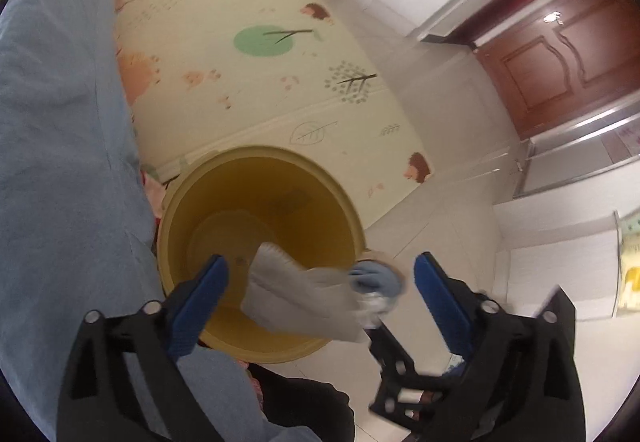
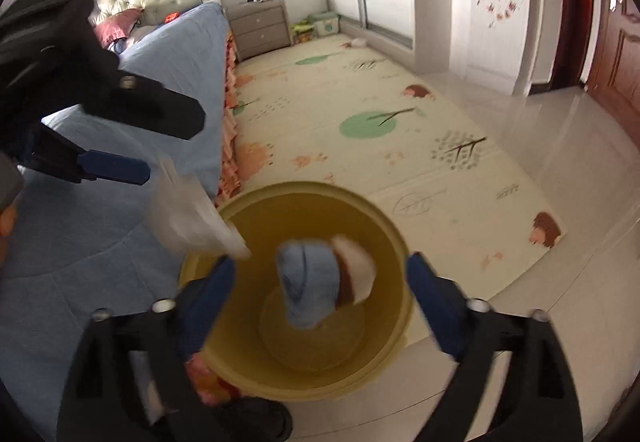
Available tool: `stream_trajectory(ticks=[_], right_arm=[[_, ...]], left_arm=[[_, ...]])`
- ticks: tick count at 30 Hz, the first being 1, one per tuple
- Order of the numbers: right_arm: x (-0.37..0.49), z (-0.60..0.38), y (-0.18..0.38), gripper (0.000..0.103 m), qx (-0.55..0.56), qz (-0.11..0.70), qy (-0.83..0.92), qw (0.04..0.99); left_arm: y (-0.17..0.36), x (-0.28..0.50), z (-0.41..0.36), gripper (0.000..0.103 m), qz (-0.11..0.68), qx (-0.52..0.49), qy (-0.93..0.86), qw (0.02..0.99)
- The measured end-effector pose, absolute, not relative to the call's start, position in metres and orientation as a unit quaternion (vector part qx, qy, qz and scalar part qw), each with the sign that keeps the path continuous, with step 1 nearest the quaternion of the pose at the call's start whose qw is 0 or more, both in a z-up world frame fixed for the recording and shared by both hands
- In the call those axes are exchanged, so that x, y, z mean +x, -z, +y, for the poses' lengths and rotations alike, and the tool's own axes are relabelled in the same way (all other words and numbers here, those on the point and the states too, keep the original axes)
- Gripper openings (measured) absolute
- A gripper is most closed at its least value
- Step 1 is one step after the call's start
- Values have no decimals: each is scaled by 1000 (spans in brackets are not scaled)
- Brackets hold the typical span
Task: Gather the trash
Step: 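Carry both items over the yellow bucket and open both tools to drop them, then move both tools back over the bed toward the orange sock and tissue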
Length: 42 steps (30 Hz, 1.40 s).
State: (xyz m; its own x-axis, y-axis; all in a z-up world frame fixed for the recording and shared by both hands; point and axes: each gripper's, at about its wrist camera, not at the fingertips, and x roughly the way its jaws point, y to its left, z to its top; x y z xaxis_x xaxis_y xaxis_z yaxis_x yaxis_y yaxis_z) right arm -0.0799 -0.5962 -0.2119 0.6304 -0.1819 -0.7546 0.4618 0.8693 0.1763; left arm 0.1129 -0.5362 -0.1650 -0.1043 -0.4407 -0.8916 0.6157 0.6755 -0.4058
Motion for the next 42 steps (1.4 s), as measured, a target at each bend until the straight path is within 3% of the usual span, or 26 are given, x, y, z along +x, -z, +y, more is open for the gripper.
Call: stream_trajectory(ticks=[14,27,36,42], right_arm=[[-81,-588,205,88,187,389,161,888],[-97,-559,153,88,145,344,181,910],[-109,-502,92,88,90,225,176,954],[-102,-454,66,95,64,168,136,974]], left_arm=[[177,116,-534,94,637,75,408,649],[123,90,-502,94,563,55,458,686],[46,72,-395,96,435,5,444,784],[3,58,-296,99,327,0,376,867]])
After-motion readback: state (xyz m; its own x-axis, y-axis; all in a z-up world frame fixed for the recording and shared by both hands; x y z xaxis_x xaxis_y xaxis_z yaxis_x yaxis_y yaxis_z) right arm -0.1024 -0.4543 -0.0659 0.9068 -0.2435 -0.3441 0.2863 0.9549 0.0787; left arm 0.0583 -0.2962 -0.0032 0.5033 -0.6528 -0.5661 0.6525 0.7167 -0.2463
